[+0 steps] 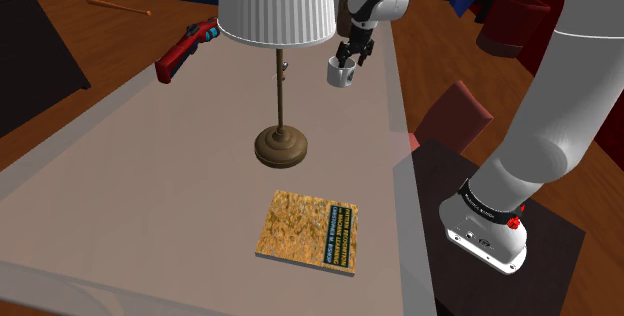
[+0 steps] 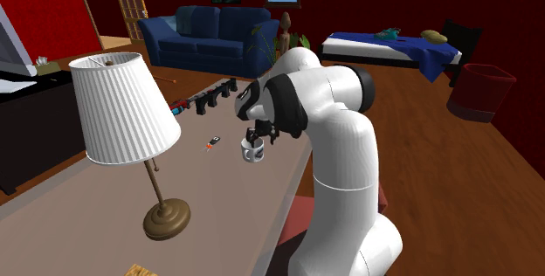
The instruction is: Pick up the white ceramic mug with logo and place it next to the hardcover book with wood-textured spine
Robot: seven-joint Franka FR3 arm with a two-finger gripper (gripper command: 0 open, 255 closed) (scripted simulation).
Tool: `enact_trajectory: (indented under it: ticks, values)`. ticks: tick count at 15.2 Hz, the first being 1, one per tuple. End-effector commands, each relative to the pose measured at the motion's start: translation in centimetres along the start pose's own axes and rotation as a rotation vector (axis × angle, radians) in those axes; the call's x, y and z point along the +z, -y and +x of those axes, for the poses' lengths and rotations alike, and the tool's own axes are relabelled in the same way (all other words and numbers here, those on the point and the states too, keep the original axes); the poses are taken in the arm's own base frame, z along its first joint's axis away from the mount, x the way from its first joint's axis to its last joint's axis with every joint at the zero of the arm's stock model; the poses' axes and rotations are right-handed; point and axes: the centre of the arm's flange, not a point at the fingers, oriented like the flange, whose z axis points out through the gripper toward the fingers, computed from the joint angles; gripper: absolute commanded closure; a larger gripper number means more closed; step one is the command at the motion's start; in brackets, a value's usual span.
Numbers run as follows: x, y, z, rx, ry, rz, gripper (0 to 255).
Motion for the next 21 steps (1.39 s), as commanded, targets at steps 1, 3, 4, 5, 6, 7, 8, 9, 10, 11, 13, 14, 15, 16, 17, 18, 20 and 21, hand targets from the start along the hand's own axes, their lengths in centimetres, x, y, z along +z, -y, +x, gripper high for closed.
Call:
enact_trajectory:
  ticks: [1,3,4,5,6,7,8,9,10,11,13,14,15,16,17,18,20,21]
  values:
    - [0.2,0.0,0.0,0.0,-0.001,0.0,0]
    - [0.2,0.0,0.0,0.0,-0.001,0.0,0]
    - [0.2,0.0,0.0,0.0,-0.001,0.0,0]
    - [0.2,0.0,0.0,0.0,-0.001,0.0,0]
    - [0.2,0.0,0.0,0.0,-0.001,0.0,0]
    - [0.2,0.0,0.0,0.0,-0.001,0.0,255]
    - [0.2,0.0,0.0,0.0,-0.001,0.0,255]
    - [0.2,0.0,0.0,0.0,-0.001,0.0,255]
    - [0.2,0.0,0.0,0.0,-0.001,0.0,255]
    - [0.2,0.0,0.0,0.0,-0.001,0.0,255]
    - [0.2,0.0,0.0,0.0,-0.001,0.0,255]
    - [0.2,0.0,0.0,0.0,-0.001,0.0,255]
    - [0.2,0.0,0.0,0.0,-0.001,0.0,255]
    - [0.2,0.0,0.0,0.0,-0.001,0.0,255]
    - [-0.4,0.0,0.0,0.0,-0.001,0.0,255]
    - [-0.9,0.0,0.1,0.0,-0.001,0.0,255]
    - [-1.9,0.1,0.2,0.0,-0.001,0.0,255]
    - [-2.4,0.1,0.2,0.0,-0.001,0.0,255]
